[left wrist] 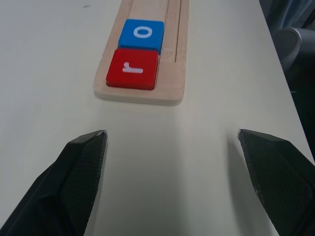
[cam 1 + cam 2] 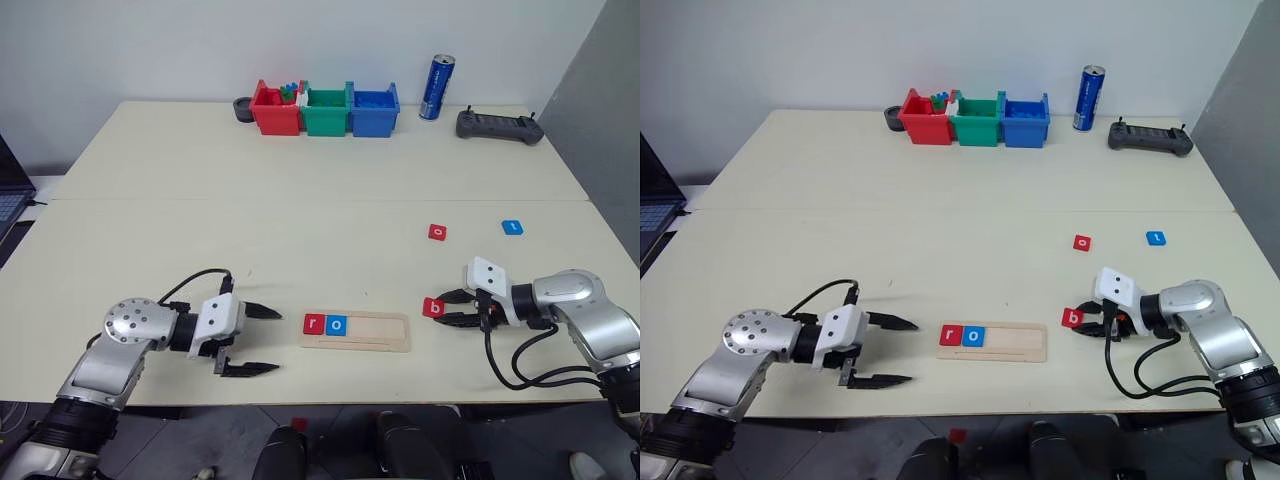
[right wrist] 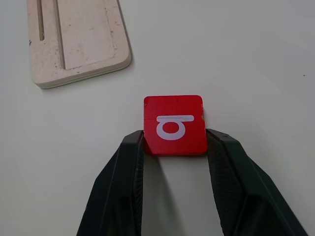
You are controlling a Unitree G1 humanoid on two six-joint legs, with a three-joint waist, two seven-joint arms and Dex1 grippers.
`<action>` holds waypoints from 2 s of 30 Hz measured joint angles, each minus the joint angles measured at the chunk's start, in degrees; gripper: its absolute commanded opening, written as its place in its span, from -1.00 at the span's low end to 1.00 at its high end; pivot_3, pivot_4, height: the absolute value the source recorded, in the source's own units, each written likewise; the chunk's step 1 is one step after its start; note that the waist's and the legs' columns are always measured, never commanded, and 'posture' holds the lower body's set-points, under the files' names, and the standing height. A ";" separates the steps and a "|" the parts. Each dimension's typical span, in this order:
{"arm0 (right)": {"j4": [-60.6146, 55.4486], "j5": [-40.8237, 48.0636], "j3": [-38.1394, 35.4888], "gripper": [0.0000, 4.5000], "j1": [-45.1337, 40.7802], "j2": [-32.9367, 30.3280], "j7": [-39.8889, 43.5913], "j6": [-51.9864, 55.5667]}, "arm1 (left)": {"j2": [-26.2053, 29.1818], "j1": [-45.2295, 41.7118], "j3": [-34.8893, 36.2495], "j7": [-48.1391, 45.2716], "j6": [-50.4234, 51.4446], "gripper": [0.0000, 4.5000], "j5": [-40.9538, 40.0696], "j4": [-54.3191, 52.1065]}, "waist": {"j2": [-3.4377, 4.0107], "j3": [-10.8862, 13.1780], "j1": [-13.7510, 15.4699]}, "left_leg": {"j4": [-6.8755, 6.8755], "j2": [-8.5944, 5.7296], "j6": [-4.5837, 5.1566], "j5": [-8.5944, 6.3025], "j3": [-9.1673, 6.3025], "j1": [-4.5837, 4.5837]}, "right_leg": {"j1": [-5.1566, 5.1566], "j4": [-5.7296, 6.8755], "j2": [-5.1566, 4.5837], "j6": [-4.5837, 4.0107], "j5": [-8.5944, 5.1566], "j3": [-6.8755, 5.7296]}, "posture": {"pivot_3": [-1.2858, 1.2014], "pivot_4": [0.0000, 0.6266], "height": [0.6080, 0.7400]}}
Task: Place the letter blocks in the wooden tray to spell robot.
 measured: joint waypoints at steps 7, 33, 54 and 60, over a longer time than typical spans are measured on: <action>-1.07 0.03 -0.71 -0.36 0.13 -0.14 -0.29 0.48 | -0.97 -0.60 0.10 -0.85 -2.83 1.00 -0.06 3.73 | 0.00 0.00 0.00 | 0.00 0.00 0.00 0.00 -0.01 0.00 | 0.00 0.01 0.00 0.00 0.00 -0.01 | 0.03 -0.52 1.00; -24.94 6.74 -7.49 -0.36 8.17 -1.71 -8.94 14.82 | -4.35 -6.61 2.65 5.50 13.78 1.00 -8.57 -10.06 | -0.01 0.00 0.07 | 0.02 -0.02 0.00 0.00 -0.05 0.00 | 0.03 0.04 0.00 0.01 0.01 -0.02 | 0.03 -0.52 1.00; -29.85 2.95 12.41 -0.36 -3.33 8.94 -18.94 27.83 | -2.27 -6.29 1.39 -0.96 5.65 1.00 -3.31 -5.90 | -0.01 -0.01 0.03 | 0.03 -0.01 -0.01 0.00 -0.07 -0.01 | 0.02 0.01 0.01 0.01 0.00 -0.05 | 0.03 -0.52 1.00; -28.13 1.73 14.10 -0.36 -5.05 9.29 -18.77 28.52 | -2.28 -5.54 1.39 -0.96 3.78 1.00 -2.51 -5.04 | -0.01 -0.01 0.02 | 0.02 -0.01 -0.01 0.00 -0.07 -0.01 | 0.02 0.00 0.00 0.01 0.00 -0.06 | 0.03 -0.52 1.00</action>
